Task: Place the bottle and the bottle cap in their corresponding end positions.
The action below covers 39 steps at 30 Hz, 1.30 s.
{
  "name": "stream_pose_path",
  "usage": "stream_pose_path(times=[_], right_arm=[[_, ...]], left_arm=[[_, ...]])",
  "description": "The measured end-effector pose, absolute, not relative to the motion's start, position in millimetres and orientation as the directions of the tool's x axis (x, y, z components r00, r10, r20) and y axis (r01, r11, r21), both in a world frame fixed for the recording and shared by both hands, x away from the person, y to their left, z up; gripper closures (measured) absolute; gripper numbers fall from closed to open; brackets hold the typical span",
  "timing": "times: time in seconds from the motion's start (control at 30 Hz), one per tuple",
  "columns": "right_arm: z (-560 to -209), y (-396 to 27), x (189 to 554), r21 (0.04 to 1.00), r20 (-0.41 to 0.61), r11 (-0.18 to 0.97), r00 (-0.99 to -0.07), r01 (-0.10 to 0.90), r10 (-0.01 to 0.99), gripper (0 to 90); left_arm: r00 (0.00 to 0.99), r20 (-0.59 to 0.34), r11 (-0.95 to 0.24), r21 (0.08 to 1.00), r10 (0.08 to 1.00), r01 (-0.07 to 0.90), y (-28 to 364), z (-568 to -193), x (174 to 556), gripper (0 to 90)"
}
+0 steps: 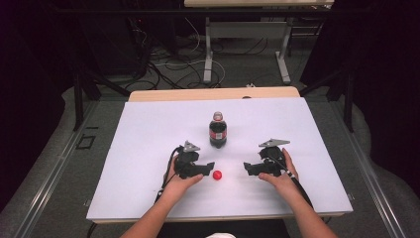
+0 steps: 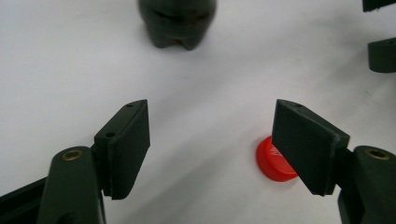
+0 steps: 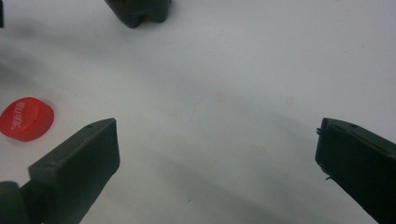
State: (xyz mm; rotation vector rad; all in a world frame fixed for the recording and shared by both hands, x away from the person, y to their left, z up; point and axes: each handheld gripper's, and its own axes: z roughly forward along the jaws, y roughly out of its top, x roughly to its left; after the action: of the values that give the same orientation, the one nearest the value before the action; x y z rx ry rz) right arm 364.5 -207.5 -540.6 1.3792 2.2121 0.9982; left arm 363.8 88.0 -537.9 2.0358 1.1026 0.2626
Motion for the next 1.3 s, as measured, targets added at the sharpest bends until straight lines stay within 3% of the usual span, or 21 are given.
stream_pose_path(times=[0.4,0.97,1.3], right_arm=[[-540.2,-214.0,365.4,0.721,0.077,0.262,-0.45,0.641,0.89,0.0],[-539.9,-225.2,367.2,0.728,0.072,0.233,-0.411,0.644,0.909,0.0],[-543.6,-230.0,368.5,0.736,0.054,0.227,-0.389,0.638,0.92,0.0]], left_arm=[[0.504,-0.183,-0.218,0.741,0.844,0.635,149.4,-517.7,373.4,26.1],[0.355,-0.163,-0.127,0.736,0.92,0.665,218.2,-531.7,367.6,0.8],[0.304,-0.211,-0.042,0.756,0.929,0.653,246.5,-538.3,362.4,2.9]])
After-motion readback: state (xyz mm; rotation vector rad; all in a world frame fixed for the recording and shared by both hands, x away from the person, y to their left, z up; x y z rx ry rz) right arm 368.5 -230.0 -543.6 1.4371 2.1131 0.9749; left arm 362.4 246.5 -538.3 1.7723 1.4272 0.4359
